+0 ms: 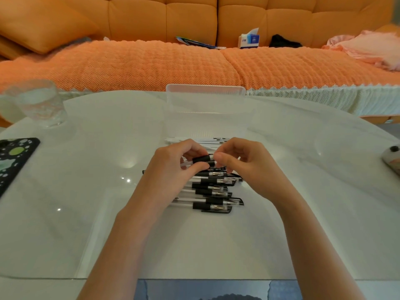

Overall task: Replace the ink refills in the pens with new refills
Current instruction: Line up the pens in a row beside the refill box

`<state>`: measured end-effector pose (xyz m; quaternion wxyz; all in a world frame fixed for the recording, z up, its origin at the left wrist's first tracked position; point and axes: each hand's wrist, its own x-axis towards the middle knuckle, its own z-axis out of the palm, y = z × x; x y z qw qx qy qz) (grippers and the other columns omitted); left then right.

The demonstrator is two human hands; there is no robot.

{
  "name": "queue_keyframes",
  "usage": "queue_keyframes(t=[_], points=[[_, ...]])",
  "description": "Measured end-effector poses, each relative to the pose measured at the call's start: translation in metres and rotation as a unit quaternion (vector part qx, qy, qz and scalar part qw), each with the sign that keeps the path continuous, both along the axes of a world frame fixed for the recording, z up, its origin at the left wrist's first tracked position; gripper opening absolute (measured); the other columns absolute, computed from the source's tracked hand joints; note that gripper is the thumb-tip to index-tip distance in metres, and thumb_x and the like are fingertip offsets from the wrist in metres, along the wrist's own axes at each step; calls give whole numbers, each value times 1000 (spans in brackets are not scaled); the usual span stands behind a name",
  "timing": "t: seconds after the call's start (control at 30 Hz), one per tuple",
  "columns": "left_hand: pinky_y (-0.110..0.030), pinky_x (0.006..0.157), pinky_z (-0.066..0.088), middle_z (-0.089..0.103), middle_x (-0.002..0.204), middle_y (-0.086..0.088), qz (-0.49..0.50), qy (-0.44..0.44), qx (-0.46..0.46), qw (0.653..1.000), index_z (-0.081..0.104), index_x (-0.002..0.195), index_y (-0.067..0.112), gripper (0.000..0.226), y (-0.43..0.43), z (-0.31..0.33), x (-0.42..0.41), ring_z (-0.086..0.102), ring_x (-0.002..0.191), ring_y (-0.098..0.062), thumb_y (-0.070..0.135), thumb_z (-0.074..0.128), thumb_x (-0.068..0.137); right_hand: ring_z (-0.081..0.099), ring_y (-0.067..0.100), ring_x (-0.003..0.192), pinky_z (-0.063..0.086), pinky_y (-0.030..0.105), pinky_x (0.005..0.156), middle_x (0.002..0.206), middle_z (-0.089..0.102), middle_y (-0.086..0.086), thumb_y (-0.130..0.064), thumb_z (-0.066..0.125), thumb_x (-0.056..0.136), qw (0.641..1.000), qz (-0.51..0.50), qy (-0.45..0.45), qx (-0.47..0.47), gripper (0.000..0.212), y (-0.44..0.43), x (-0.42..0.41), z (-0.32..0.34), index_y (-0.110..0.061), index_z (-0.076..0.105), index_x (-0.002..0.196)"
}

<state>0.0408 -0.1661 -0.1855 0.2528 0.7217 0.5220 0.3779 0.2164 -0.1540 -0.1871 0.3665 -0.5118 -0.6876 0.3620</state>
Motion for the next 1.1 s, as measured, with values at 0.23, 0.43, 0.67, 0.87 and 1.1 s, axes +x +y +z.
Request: queue_keyframes(t=[0.23, 0.43, 0.67, 0.87, 1.1], points=[[-13, 69, 40, 64, 76, 23, 53, 7, -18, 998, 67, 84, 40, 14, 1, -2, -7, 58, 78, 4, 30, 75, 77, 55, 4, 61, 43, 20, 62, 71, 70, -5, -27, 64, 87, 999, -40, 23, 10, 9, 1, 3, 1, -21, 67, 81], [-18, 72, 45, 66, 78, 22, 62, -6, 2, 998, 64, 73, 46, 22, 0, 0, -5, 60, 80, 3, 28, 77, 74, 51, 3, 58, 37, 11, 56, 69, 69, -5, -30, 58, 91, 999, -42, 18, -15, 19, 1, 6, 0, -17, 67, 80], [-14, 68, 42, 62, 73, 31, 74, -10, -12, 997, 65, 75, 47, 16, 1, -1, -14, 57, 81, 9, 34, 75, 76, 49, 6, 65, 41, 27, 66, 80, 63, -14, -32, 62, 87, 980, -115, -161, 11, 6, -6, 32, -6, -28, 67, 87], [-16, 67, 40, 60, 74, 30, 53, 16, -13, 998, 69, 83, 40, 8, 1, -4, -12, 55, 80, 4, 35, 73, 77, 45, 1, 68, 36, 26, 68, 89, 60, -7, -25, 67, 85, 957, -124, -262, -21, 9, -5, 34, -15, -21, 68, 93], [-23, 74, 46, 64, 79, 25, 52, 9, -15, 998, 70, 84, 39, 9, 2, -5, -14, 57, 82, 2, 33, 73, 77, 58, 1, 77, 42, 26, 68, 82, 63, -17, -26, 68, 83, 967, -154, -203, 12, 8, -7, 41, -9, -29, 62, 82]])
